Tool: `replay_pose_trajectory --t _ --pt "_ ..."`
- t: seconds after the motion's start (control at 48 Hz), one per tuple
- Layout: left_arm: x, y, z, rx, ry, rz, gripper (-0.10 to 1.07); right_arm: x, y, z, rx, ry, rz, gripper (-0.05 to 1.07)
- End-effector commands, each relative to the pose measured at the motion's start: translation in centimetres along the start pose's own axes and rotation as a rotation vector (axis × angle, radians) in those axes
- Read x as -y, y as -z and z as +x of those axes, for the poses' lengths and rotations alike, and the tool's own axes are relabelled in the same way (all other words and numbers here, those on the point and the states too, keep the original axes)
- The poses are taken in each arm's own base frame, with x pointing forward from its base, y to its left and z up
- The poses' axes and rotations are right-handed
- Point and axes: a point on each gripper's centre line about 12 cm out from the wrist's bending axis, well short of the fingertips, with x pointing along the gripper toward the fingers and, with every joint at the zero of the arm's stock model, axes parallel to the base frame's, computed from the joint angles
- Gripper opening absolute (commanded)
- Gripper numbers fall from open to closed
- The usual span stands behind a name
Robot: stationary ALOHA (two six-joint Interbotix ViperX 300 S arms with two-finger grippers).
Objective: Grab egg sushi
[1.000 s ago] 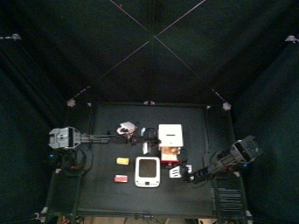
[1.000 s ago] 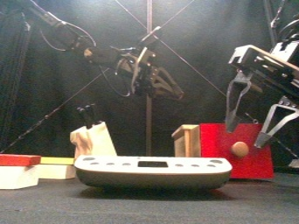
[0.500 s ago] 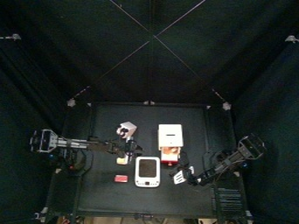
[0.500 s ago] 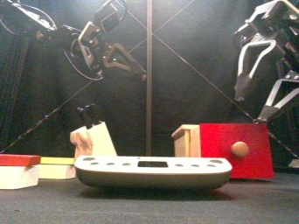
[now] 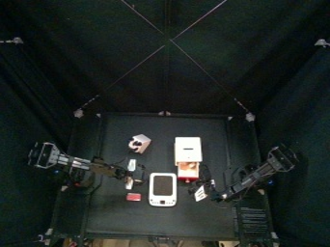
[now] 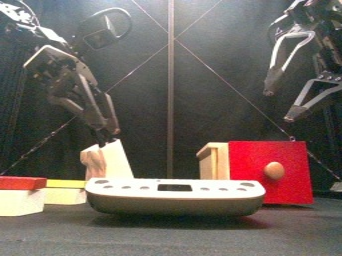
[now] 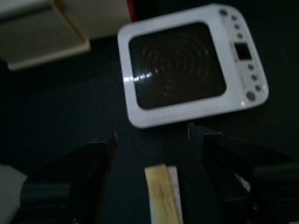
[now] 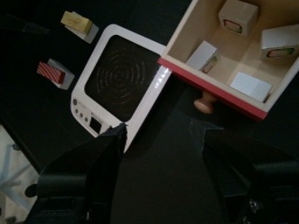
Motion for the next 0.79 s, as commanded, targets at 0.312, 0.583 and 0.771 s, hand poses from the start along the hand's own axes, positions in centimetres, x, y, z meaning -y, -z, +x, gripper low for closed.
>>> replay_pose_trajectory --t 0.312,0.583,0.771 --pt "0.4 4.5 -0.2 -0.101 0.023 -0.135 0.98 0.1 -1.4 -0.4 0.03 -0.028 0.014 0.93" --pt "0.7 5.9 0.3 -0.092 0.045 -0.138 0.98 0.3 -1.6 -0.4 0.034 -0.027 0.013 0.93" --pt "0.0 6.5 1.2 -0.124 0.027 -0.17 0.98 0.6 -1.6 -0.2 0.031 -0.021 0.016 0.93"
